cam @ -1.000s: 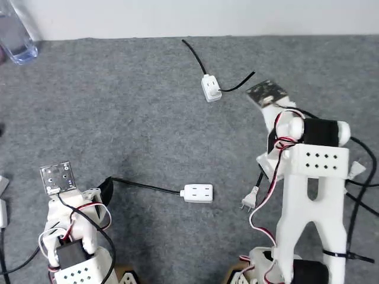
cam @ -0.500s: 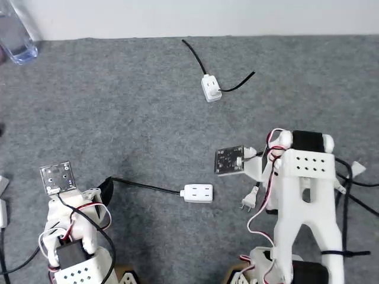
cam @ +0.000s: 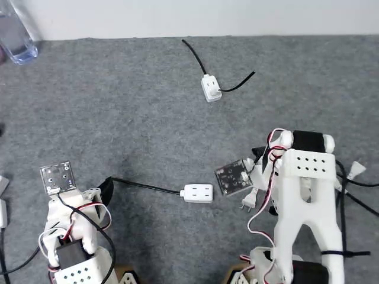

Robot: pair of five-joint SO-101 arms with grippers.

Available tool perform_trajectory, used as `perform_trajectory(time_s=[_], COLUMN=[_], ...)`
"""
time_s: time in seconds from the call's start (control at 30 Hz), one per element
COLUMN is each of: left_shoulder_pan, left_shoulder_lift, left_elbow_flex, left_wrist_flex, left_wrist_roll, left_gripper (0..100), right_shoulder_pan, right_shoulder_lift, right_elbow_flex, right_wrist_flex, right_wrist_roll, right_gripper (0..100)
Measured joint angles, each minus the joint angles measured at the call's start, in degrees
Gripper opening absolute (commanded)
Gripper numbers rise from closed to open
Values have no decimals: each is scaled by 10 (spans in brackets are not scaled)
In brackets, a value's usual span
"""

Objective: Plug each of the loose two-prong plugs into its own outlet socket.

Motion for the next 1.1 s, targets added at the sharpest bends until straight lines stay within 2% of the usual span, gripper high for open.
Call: perform_trajectory(time_s=[0.13, 0.4, 0.57, 0.67, 0.97, 1.03, 1.1], left_shoulder_pan=[-1, -1, -1, -1, -1, -1, -1], left_shoulder_lift=[0, 0, 0, 0, 0, 0, 0], left_elbow_flex=[0, 0, 0, 0, 0, 0, 0], left_wrist_flex=[0, 0, 0, 0, 0, 0, 0], left_wrist_roll=[0, 0, 0, 0, 0, 0, 0], left_gripper=[339, 339, 339, 339, 339, 339, 339], right_shoulder_pan=[-1, -49, -48, -49, -26, -16, -14], right_shoulder_lift=[0, 0, 0, 0, 35, 61, 84], right_elbow_flex=[26, 143, 192, 219, 235, 231, 219], right_wrist_flex=[-25, -127, -194, -210, -268, -272, -272], right_wrist_roll=[47, 58, 68, 97, 105, 105, 105], right_gripper=[526, 526, 526, 526, 523, 484, 401])
